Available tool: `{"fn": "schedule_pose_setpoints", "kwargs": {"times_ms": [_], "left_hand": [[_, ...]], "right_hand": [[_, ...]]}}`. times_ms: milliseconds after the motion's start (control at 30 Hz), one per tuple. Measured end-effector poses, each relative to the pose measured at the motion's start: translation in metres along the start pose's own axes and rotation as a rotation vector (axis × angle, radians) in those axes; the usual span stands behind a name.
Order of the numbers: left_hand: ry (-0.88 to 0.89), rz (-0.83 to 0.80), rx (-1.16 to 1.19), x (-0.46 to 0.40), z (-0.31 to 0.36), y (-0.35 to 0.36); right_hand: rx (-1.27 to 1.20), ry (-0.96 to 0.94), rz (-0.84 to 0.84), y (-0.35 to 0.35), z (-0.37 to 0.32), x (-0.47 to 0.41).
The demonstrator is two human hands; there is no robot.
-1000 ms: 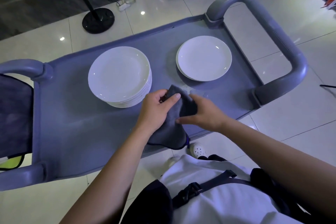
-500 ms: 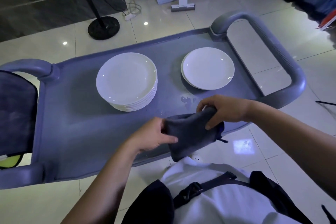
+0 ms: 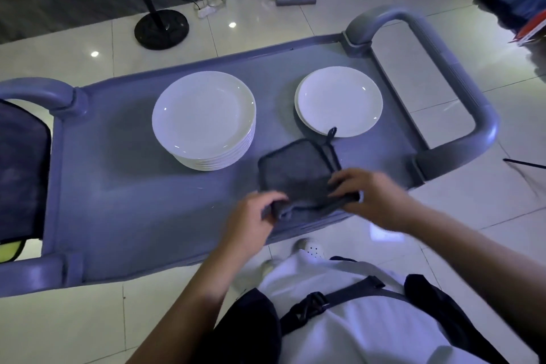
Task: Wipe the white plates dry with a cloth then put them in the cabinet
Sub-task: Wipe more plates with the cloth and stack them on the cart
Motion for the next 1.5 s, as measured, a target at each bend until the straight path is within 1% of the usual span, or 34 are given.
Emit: {"fn": "schedule_pose_setpoints", "kwargs": {"times_ms": [33,67,133,167,267,333,367,433,467,500,533,567,600,633,667,700,733,767,800,867,933,1000,1033,1067,1100,1167,1200,1233,1267,1300,1333,1433,1500], "left_hand": [[-0.038,-0.064,-0.042,0.007,-0.018,0.016],[-0.039,-0.118,-0.053,0.015,-0.03,0.029],[-0.032,-0.146,-0.025,0.027,-0.039,0.04],[-0.059,-0.132,0.015,0.032,-0.041,0.037],[-0.218,-0.064,0.199,0.036,-0.046,0.023],[-0.252,0.037,0.184,0.023,-0.051,0.013],[-0.274,0.077,0.172,0.012,-0.056,0.011],[-0.358,0.122,0.195,-0.011,-0.062,0.01],[-0.393,0.147,0.204,-0.021,-0.063,0.01],[-0.411,0.181,0.165,-0.028,-0.063,0.008],[-0.401,0.231,0.073,-0.031,-0.058,0.003],[-0.335,0.289,-0.015,-0.032,-0.049,-0.001],[-0.203,0.353,-0.085,-0.03,-0.033,-0.006],[-0.038,0.373,-0.153,-0.028,-0.017,-0.003],[0.108,0.31,-0.251,-0.026,-0.005,0.009],[0.188,0.203,-0.364,-0.024,-0.006,0.028],[0.174,0.068,-0.484,-0.022,-0.015,0.046],[0.102,-0.053,-0.582,-0.021,-0.03,0.061],[0.027,-0.127,-0.643,-0.019,-0.044,0.068],[-0.051,-0.183,-0.667,-0.017,-0.061,0.074],[-0.068,-0.225,-0.646,-0.02,-0.064,0.073],[-0.105,-0.262,-0.501,-0.024,-0.062,0.066],[-0.137,-0.226,-0.337,-0.025,-0.059,0.057],[-0.177,-0.12,-0.123,-0.026,-0.053,0.04],[-0.22,0.049,0.084,-0.025,-0.047,0.016],[-0.306,0.45,0.39,-0.015,-0.046,-0.041],[-0.348,0.636,0.513,-0.007,-0.05,-0.067],[-0.392,0.786,0.601,-0.001,-0.055,-0.091],[-0.442,0.888,0.645,0.003,-0.061,-0.112],[-0.493,0.936,0.657,0.002,-0.067,-0.128],[-0.543,0.936,0.651,-0.002,-0.074,-0.139],[-0.637,0.822,0.631,-0.024,-0.085,-0.147],[-0.64,0.814,0.603,-0.033,-0.086,-0.148]], "right_hand": [[0.011,0.05,-0.055,0.024,0.012,0.006],[0.034,0.096,-0.101,0.042,0.02,0.013],[0.071,0.149,-0.127,0.058,0.029,0.02],[0.051,0.159,-0.111,0.056,0.029,0.02],[-0.09,0.177,-0.096,0.042,0.024,0.007],[-0.146,0.202,-0.101,0.033,0.025,-0.011],[-0.164,0.213,-0.074,0.03,0.028,-0.023],[-0.145,0.258,0.002,0.029,0.038,-0.045],[-0.094,0.29,0.03,0.03,0.043,-0.055],[-0.022,0.314,0.056,0.032,0.048,-0.061],[0.054,0.308,0.095,0.034,0.046,-0.065],[0.115,0.27,0.146,0.036,0.04,-0.066],[0.166,0.207,0.192,0.041,0.03,-0.063],[0.221,0.13,0.219,0.051,0.021,-0.059],[0.286,0.068,0.216,0.064,0.016,-0.053],[0.351,0.04,0.167,0.081,0.016,-0.047],[0.404,0.048,0.091,0.097,0.021,-0.042],[0.446,0.067,0.042,0.107,0.029,-0.037],[0.47,0.084,0.01,0.114,0.037,-0.035],[0.487,0.113,-0.03,0.118,0.048,-0.035],[0.476,0.122,-0.046,0.118,0.048,-0.039],[0.469,0.125,-0.075,0.114,0.042,-0.043],[0.465,0.131,-0.095,0.11,0.04,-0.048],[0.454,0.153,-0.128,0.105,0.04,-0.055],[0.441,0.183,-0.169,0.098,0.039,-0.063],[0.439,0.212,-0.229,0.086,0.035,-0.082],[0.439,0.209,-0.252,0.082,0.033,-0.09],[0.434,0.2,-0.28,0.079,0.031,-0.097],[0.418,0.201,-0.316,0.079,0.031,-0.104],[0.404,0.206,-0.355,0.08,0.03,-0.11],[0.395,0.221,-0.394,0.081,0.029,-0.114],[0.398,0.285,-0.491,0.083,0.024,-0.122],[0.46,0.291,-0.533,0.083,0.018,-0.124]]}}
Point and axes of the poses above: each hand's wrist, its own x-axis away from the middle knuckle, its own y-axis out of the palm, z = x × y, the point moved 8 cm from there along -x, towards the middle knuckle, and after that the axes turned 1 degree about x, right-handed, at the moved point
